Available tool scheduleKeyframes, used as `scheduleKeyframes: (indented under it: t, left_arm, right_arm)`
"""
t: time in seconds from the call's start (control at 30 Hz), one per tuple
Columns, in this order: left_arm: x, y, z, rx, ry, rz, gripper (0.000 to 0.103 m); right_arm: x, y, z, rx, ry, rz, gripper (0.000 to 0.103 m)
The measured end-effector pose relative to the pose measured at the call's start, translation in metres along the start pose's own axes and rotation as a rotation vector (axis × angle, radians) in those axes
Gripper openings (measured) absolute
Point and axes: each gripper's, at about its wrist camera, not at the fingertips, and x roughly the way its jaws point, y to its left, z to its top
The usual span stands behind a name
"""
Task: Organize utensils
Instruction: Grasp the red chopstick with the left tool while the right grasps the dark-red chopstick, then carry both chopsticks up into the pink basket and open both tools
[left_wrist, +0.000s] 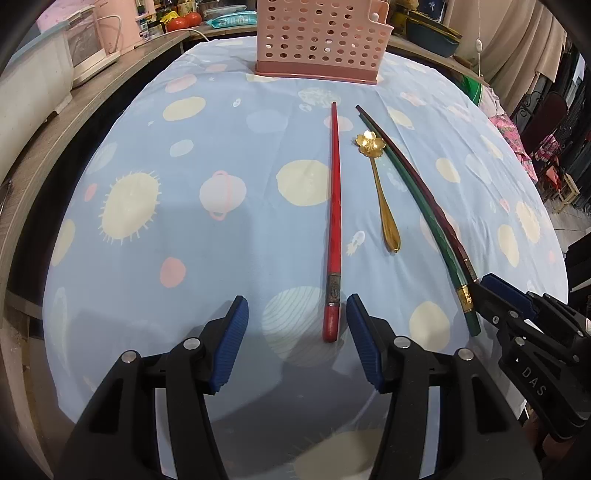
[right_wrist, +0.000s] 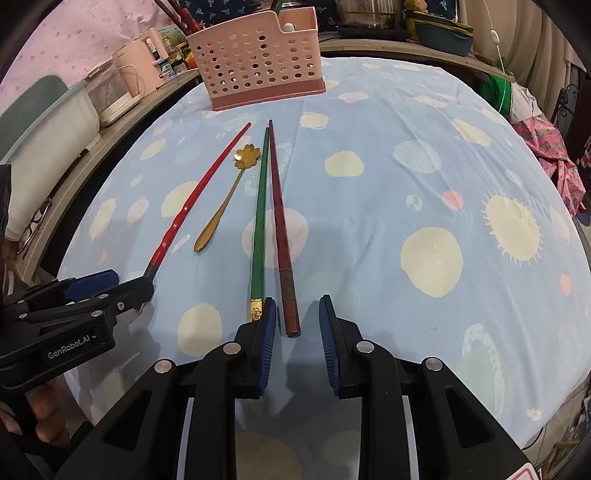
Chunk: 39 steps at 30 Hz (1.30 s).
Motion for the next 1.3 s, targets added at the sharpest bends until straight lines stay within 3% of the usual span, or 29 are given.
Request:
scheduleKeyframes:
  t: [0.43, 0.7, 0.83, 0.97, 1.3]
  left_arm:
    - [0.001, -0.002, 0.000, 0.011, -0.010, 0.023, 0.049]
    - [0.000, -0.004, 0.000, 0.029, -0.013, 0.009, 0.020]
    - [0.000, -0.004, 0.000, 0.031, -0.011, -0.005, 0.009]
    - [-0.001, -0.005, 0.000, 0.029, -0.011, -0.010, 0.009]
    - [-0.010, -0.003, 0.005, 0.018, -0.035, 0.000, 0.009]
  right_arm:
    - [0.000, 0.001, 0.000, -0.005, -0.002, -0.005, 0.024]
    - [0.000, 0.001, -0.001, -0.005, -0.003, -0.003, 0.024]
    - [-0.001, -0.001, 0.000, 0.000, -0.004, 0.004, 0.019]
    - [-0.001, -0.003, 0.000, 0.010, -0.002, 0.014, 0.010]
    - [-0.005, -0.005, 0.002, 0.018, -0.011, 0.025, 0.009]
